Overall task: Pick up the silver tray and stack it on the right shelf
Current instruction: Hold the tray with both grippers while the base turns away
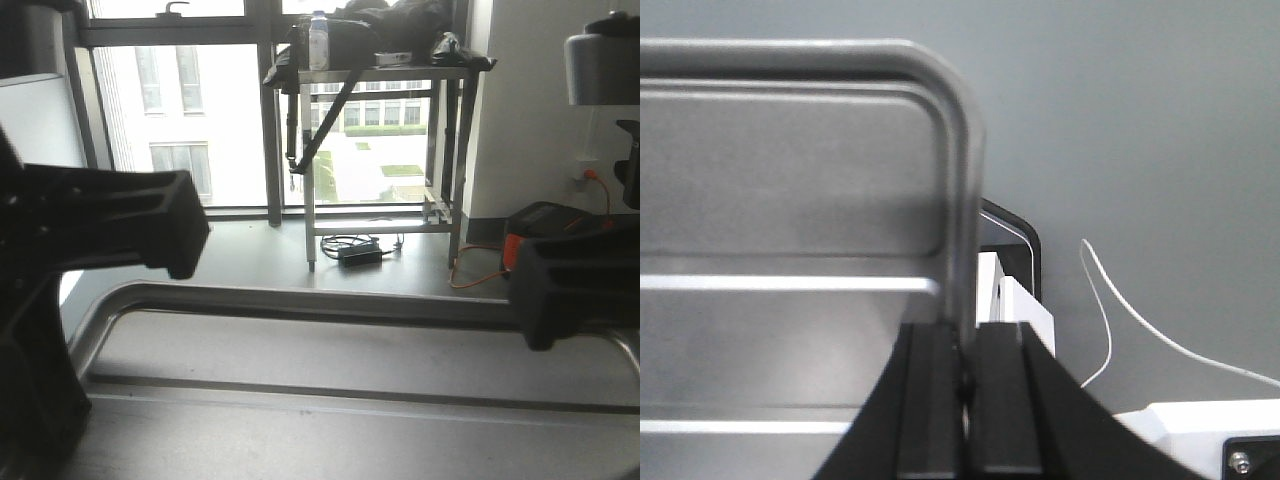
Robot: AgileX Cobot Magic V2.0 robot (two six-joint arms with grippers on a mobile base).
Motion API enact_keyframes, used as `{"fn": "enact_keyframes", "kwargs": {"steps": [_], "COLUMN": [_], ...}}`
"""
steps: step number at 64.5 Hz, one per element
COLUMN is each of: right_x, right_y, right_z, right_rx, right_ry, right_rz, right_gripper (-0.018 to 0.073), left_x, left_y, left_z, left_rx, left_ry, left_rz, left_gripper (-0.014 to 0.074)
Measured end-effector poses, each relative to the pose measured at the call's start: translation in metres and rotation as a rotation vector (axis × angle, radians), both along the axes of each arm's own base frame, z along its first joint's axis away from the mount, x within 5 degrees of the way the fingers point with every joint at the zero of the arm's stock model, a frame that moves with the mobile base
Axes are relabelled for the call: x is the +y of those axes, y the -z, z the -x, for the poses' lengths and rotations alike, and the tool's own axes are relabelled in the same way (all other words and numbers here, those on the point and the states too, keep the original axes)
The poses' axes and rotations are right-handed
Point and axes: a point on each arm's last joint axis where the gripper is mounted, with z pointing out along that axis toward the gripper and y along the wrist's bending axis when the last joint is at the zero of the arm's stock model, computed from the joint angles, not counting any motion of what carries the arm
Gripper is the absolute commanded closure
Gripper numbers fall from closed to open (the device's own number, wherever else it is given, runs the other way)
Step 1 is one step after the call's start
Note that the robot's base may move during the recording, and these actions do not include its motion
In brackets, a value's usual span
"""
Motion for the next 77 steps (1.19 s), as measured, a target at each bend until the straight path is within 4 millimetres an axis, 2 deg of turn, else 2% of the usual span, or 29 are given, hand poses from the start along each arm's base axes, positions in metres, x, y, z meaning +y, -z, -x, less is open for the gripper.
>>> {"fn": "enact_keyframes", "kwargs": {"steps": [77], "right_x": [-0.0002], "right_y": [0.0], "right_z": [0.0001], "right_rx": [0.001], "right_ry": [0.002], "right_rz": [0.002], "right_gripper": [0.0501], "left_x": [-0.0005], "left_y": [0.0004], "left_z": [-0.0003], "left_rx": [-0.002], "left_ry": [0.001], "left_rz": [0.001], "left_gripper": [0.0689]}}
